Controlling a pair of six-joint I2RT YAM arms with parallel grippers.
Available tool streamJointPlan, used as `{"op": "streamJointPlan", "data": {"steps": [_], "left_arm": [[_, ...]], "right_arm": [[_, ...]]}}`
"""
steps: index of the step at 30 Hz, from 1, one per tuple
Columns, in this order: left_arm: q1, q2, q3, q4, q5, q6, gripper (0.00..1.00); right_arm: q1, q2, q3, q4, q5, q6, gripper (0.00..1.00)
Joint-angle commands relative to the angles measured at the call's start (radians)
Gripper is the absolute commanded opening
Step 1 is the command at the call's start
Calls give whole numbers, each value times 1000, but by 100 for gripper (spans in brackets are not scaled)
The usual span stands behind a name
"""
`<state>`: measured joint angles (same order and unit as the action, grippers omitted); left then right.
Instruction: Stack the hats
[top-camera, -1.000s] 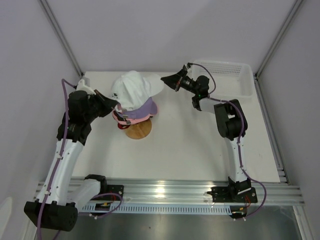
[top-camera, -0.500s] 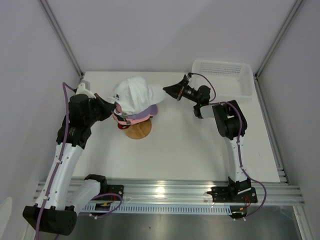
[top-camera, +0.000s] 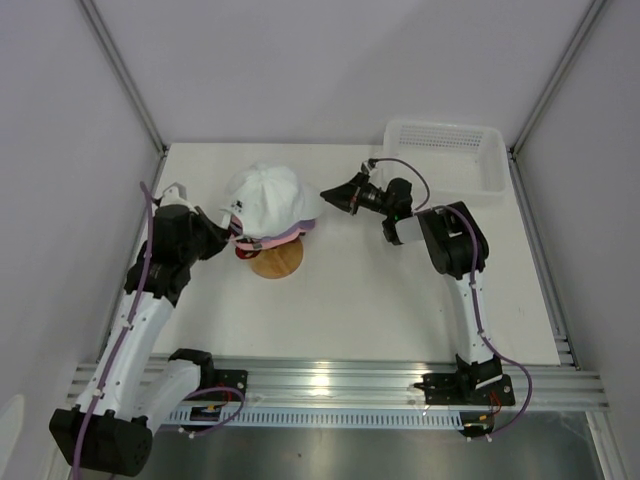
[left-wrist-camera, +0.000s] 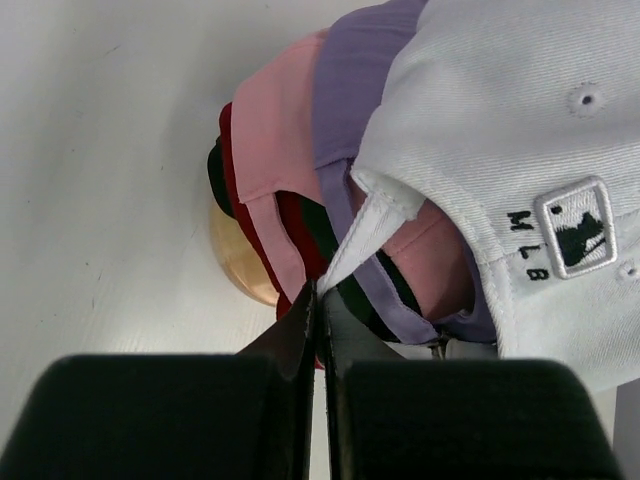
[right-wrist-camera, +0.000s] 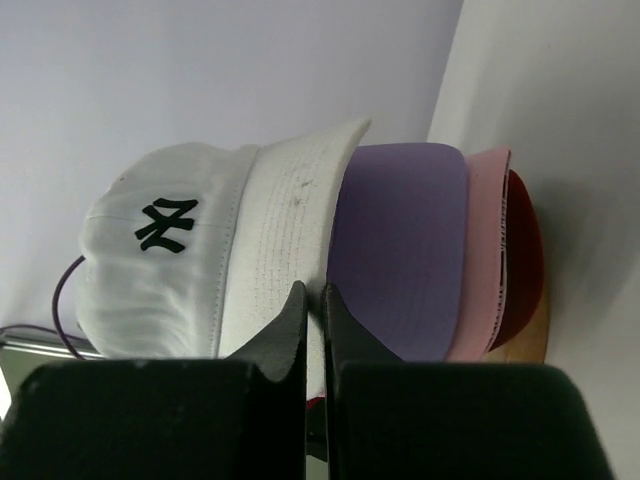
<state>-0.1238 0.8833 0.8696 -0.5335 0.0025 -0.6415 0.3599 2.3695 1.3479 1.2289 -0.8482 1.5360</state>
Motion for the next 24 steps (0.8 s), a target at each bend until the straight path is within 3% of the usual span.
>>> {"op": "streamJointPlan", "data": {"steps": [1, 7, 18, 21, 22, 24], "left_arm": [[-4, -41, -52, -40, -99, -24, 1], [4, -15, -106, -22, -119, -47, 1], [23, -13, -37, 10, -33, 11, 1], [23, -7, 15, -2, -10, 35, 3], [23, -1, 32, -5, -25, 42, 4], [24, 26, 45, -20, -45, 51, 8]], "right_arm": [[19, 23, 25, -197, -29, -167, 0], [19, 27, 74, -439, -31, -332, 0], [-25, -39, 40, -378, -89, -318, 1], [-24, -90, -6, -271, -88, -278, 15], [-24, -114, -33, -240, -88, -263, 26], [-29, -137, -55, -165, -78, -218, 38]]}}
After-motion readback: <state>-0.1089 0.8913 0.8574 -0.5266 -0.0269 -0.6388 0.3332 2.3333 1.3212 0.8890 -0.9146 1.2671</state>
